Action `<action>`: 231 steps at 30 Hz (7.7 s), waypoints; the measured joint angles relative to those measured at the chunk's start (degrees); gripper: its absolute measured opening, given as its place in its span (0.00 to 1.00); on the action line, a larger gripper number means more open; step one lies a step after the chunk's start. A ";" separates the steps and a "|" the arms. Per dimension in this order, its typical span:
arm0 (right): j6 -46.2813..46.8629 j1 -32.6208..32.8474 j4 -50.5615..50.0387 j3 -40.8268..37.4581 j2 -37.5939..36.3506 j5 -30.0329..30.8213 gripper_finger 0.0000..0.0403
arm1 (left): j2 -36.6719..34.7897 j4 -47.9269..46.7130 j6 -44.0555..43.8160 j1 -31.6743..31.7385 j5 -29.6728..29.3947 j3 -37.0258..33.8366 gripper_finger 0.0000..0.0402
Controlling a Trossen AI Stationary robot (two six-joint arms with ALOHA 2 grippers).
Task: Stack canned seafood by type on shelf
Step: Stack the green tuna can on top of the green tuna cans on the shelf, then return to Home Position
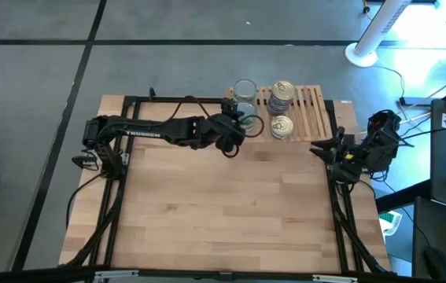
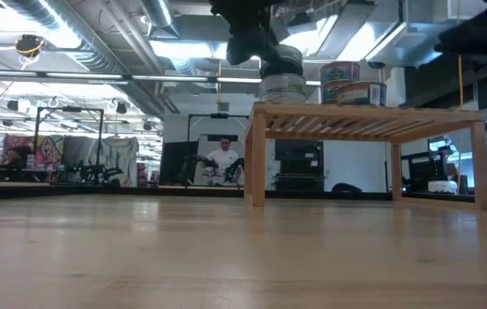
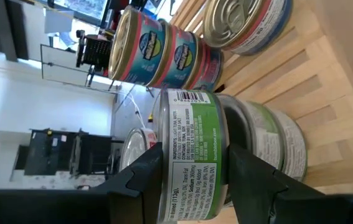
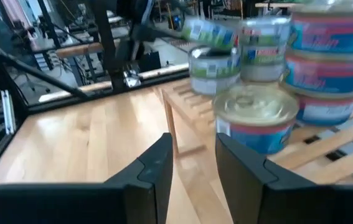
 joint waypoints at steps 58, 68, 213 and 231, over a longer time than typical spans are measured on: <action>2.58 0.00 20.78 -16.63 0.63 -0.52 0.30 | -34.90 -28.08 -43.13 -3.34 17.15 -8.03 0.57; -2.48 -0.04 26.15 -17.22 0.79 2.98 0.30 | -54.87 -1.77 -44.71 -3.19 18.59 -38.01 0.57; -25.71 -51.76 37.55 -27.58 -4.74 -58.50 0.30 | -99.14 15.83 -50.34 -0.42 35.82 -86.97 0.57; -25.72 -51.76 37.57 -27.62 -4.74 -58.50 0.30 | -99.14 15.83 -50.47 -0.41 35.82 -86.97 0.57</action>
